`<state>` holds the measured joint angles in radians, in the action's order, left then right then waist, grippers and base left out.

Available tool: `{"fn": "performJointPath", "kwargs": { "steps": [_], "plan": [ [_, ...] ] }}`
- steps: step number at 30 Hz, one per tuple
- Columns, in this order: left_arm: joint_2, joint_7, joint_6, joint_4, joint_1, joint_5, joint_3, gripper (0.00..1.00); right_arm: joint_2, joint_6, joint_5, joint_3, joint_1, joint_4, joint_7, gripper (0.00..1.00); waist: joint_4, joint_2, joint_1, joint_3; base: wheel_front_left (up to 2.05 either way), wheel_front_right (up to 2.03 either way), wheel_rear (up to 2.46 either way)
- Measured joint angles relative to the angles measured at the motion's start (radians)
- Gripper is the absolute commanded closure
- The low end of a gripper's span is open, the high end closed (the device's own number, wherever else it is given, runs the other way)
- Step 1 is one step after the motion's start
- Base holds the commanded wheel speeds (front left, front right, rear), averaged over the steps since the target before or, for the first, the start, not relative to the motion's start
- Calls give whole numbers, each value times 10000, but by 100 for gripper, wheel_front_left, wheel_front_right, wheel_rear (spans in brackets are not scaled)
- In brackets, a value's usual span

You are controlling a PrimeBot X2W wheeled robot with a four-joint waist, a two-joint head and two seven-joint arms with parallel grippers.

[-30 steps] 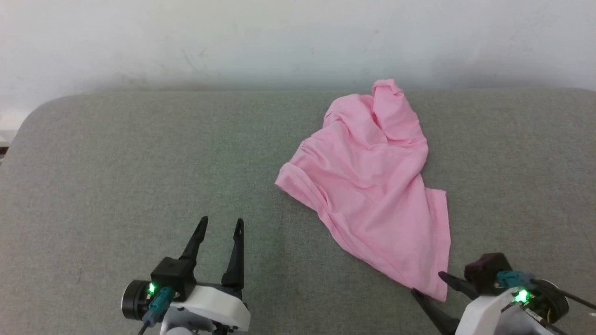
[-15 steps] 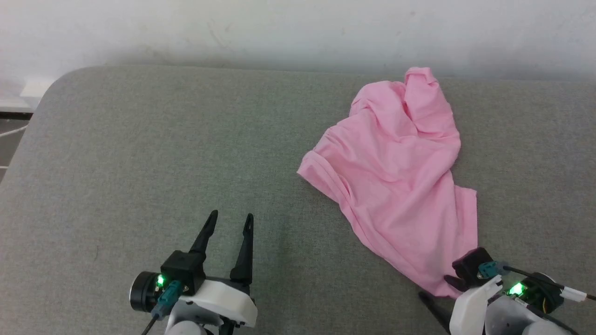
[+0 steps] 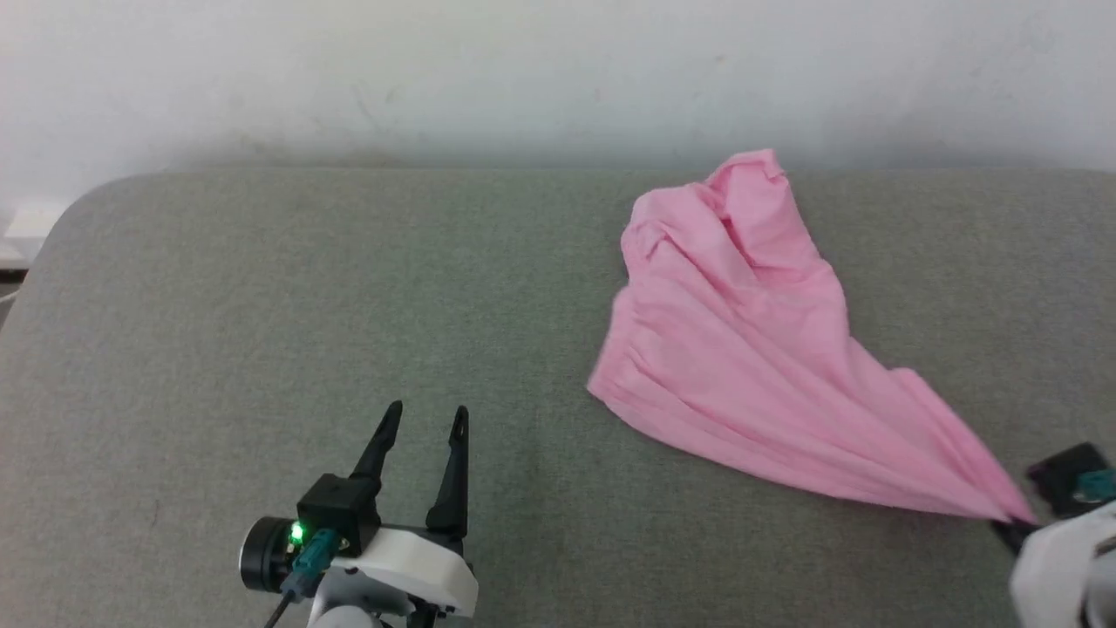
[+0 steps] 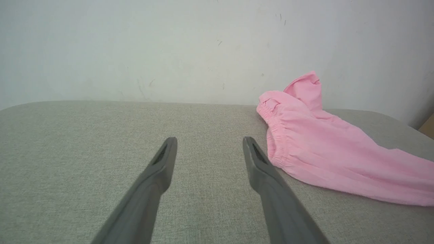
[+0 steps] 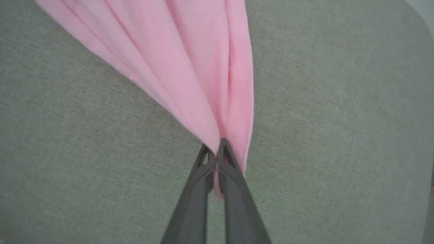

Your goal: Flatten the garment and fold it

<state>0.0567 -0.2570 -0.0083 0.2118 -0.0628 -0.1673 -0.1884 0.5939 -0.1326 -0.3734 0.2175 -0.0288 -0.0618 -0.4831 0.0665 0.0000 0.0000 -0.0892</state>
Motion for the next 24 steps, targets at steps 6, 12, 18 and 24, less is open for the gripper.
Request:
{"fn": "performJointPath", "kwargs": {
  "steps": [6, 12, 18, 24],
  "plan": [
    [-12, 0, -12, 21, -7, 0, -128, 0, -10, 0, 165, -1557, -801, 276, -802, 100, -365, 0, 0, 168, 0, 0, 0],
    [-23, 0, -196, 234, -137, 4, -499, 0, -932, -2, 385, -1793, -832, 405, 213, 0, -475, 0, 0, 96, 0, 0, 0],
    [-38, 86, -537, 606, -486, -217, -1097, 0, -1883, 0, -40, -2161, -278, 1406, 1969, 0, -709, 0, 0, 87, 0, 0, 0],
    [-56, 1762, -882, 872, -1341, -568, -2080, 0, -2704, 0, 61, -2801, -134, 1919, 3760, 0, -939, 0, 0, -135, 0, 0, 0]
  ]
}}
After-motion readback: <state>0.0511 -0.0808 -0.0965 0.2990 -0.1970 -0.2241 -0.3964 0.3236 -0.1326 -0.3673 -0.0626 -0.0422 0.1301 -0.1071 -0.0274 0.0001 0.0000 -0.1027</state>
